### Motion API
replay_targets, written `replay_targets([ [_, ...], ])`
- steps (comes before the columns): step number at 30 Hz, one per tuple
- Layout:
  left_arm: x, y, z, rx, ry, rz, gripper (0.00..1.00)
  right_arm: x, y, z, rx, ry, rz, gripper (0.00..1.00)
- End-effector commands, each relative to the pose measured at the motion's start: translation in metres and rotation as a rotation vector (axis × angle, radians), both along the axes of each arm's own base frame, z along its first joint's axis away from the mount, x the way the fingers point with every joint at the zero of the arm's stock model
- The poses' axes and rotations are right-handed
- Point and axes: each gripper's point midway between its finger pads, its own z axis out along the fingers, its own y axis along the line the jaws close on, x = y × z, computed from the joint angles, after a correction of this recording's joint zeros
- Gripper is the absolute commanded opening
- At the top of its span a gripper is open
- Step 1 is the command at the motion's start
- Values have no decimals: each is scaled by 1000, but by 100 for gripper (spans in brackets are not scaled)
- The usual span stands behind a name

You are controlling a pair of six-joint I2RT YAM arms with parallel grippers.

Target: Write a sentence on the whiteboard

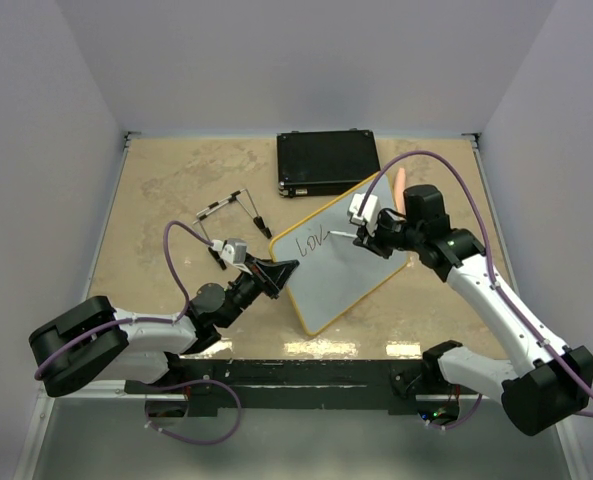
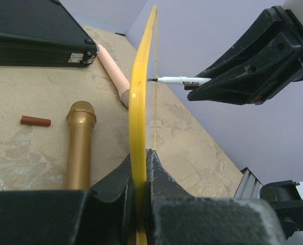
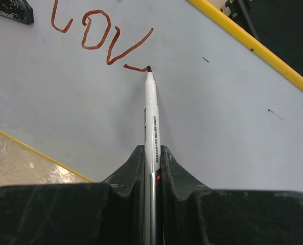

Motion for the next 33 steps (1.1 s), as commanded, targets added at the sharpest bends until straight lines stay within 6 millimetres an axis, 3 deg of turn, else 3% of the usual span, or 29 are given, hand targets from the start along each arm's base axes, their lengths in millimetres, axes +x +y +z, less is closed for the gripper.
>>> replay_targets([
  [1, -8, -5, -15, 103, -49, -50, 0, 23, -1, 33, 33, -111, -52, 0],
  [16, -7, -6, -15, 104, -51, -50, 0, 3, 11, 15, 25, -45, 89, 0],
  [33, -6, -3, -15, 103, -50, -40, 0, -6, 4, -8, -34, 9, 108, 0],
])
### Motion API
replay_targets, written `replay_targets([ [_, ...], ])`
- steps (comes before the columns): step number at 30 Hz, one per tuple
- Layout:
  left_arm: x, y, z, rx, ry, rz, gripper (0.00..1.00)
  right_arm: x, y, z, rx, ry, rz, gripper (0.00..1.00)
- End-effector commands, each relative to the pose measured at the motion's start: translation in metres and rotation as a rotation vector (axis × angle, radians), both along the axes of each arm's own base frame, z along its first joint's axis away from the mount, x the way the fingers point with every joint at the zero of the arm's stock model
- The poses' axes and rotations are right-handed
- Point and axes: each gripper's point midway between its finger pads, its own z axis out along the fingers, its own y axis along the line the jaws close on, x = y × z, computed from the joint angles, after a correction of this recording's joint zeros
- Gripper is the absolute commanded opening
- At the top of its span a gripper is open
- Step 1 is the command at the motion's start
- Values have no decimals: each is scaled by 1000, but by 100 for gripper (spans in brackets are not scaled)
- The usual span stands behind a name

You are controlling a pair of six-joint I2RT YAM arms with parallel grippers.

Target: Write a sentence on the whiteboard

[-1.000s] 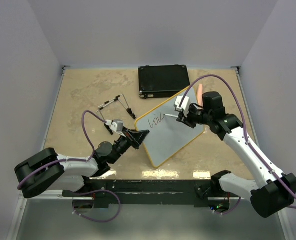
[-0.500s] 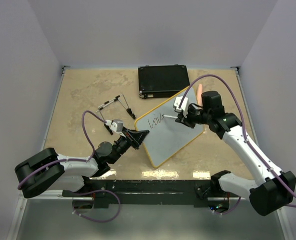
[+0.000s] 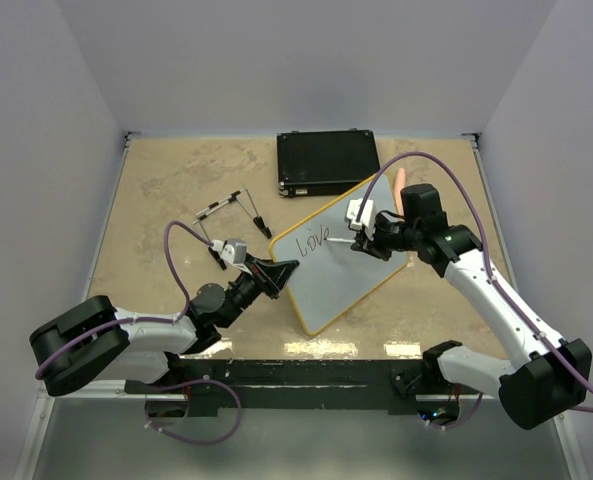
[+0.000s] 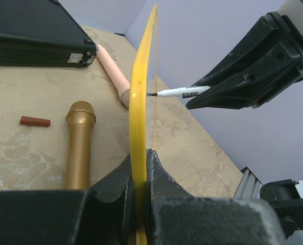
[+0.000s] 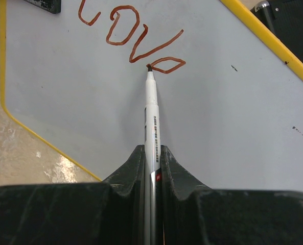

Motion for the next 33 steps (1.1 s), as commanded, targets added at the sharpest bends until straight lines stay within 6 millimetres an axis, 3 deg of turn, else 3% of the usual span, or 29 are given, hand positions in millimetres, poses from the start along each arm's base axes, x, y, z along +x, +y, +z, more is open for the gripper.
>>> replay_targets([
  [1, -6, -2, -14, 100, -49, -38, 0, 1, -3, -2, -19, -1, -6, 0],
  [18, -7, 1, -13, 102, -50, -32, 0, 8, -13, -6, -50, 0, -80, 0],
  [33, -8, 3, -19, 113, -44, -30, 0, 9, -16, 18, -24, -42, -109, 0],
])
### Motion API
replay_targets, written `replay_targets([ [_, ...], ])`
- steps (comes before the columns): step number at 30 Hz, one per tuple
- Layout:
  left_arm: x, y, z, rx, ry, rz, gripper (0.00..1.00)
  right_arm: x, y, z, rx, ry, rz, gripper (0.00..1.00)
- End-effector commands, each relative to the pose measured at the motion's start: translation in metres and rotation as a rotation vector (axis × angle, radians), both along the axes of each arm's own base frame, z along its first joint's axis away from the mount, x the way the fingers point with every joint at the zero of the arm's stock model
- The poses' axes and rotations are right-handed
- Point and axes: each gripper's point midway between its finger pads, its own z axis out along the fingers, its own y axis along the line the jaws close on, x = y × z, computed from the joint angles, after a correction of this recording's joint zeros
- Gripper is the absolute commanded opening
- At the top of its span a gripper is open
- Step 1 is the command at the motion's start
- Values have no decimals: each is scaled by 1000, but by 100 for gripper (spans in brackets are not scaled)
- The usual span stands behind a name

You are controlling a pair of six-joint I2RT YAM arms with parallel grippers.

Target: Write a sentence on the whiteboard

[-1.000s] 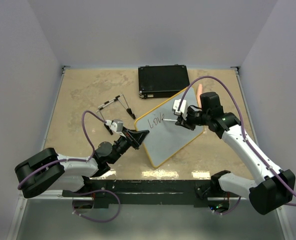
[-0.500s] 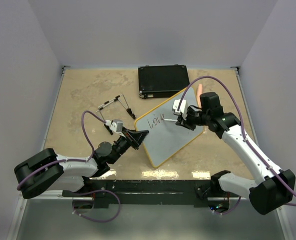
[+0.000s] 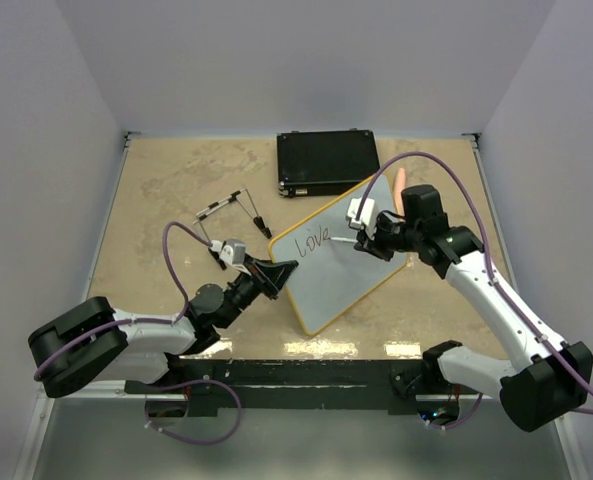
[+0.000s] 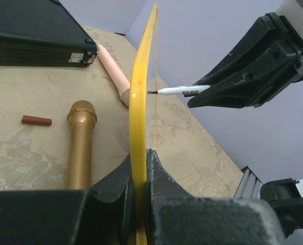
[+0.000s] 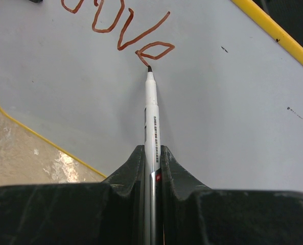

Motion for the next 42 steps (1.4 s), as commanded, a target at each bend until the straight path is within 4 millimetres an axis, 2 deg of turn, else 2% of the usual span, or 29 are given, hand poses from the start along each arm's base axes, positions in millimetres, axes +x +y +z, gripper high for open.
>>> replay_targets([
  [1, -7, 1, -19, 113, -43, -31, 0, 4, -8, 21, -1, -48, -44, 0],
  [5, -8, 1, -20, 117, -45, -35, 0, -7, -6, 47, 43, -90, -18, 0],
  [9, -9, 0, -23, 127, -45, -42, 0, -15, -7, 63, 72, -123, -11, 0],
  [18, -13, -3, -25, 143, -58, -73, 0, -7, -12, 69, 114, -162, -28, 0],
  [24, -15, -3, -24, 140, -61, -80, 0, -3, -14, 59, 110, -166, -19, 0],
  [30, -14, 0, -24, 135, -49, -66, 0, 2, -22, 65, 131, -186, -22, 0],
  [35, -14, 1, -25, 133, -42, -63, 0, 6, -27, 57, 128, -170, -30, 0],
  [42, -14, 1, -24, 119, -40, -65, 0, 5, -26, 56, 134, -166, -21, 0],
])
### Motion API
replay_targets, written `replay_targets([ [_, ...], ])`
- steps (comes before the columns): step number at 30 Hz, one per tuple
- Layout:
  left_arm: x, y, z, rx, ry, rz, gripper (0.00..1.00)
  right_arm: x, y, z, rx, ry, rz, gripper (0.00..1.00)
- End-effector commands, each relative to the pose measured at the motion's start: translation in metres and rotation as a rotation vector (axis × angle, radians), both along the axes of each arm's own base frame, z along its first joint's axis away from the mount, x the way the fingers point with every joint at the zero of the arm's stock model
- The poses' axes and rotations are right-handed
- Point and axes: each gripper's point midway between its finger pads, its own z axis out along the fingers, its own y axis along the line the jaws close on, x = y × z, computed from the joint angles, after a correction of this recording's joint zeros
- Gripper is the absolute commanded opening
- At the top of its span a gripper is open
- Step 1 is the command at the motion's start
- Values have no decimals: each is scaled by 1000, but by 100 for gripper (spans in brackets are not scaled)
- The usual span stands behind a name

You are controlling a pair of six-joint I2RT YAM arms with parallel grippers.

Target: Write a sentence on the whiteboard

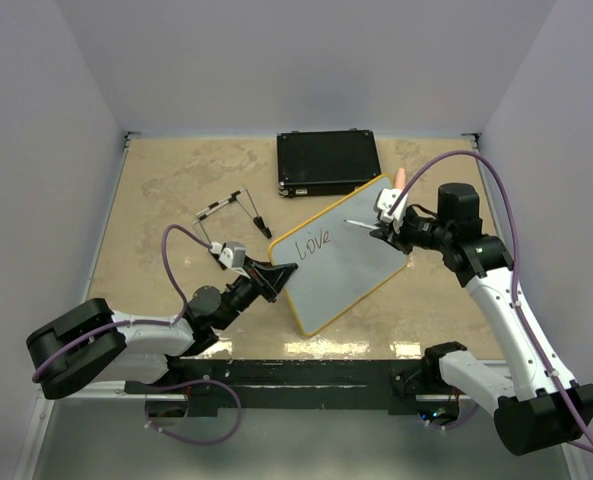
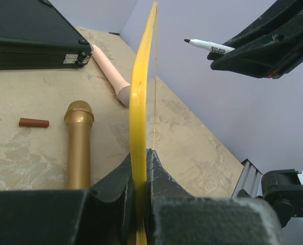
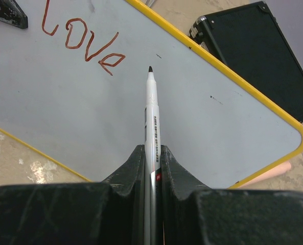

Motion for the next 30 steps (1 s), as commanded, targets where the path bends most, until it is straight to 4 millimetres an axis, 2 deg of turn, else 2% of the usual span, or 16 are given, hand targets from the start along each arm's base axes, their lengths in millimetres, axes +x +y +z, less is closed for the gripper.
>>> replay_targets([
  [1, -7, 1, -24, 103, -4, -33, 0, 2, 4, 5, 18, -33, 31, 0],
  [30, -5, 7, -27, 82, 18, -26, 0, -1, 4, -6, 2, -7, 45, 0],
])
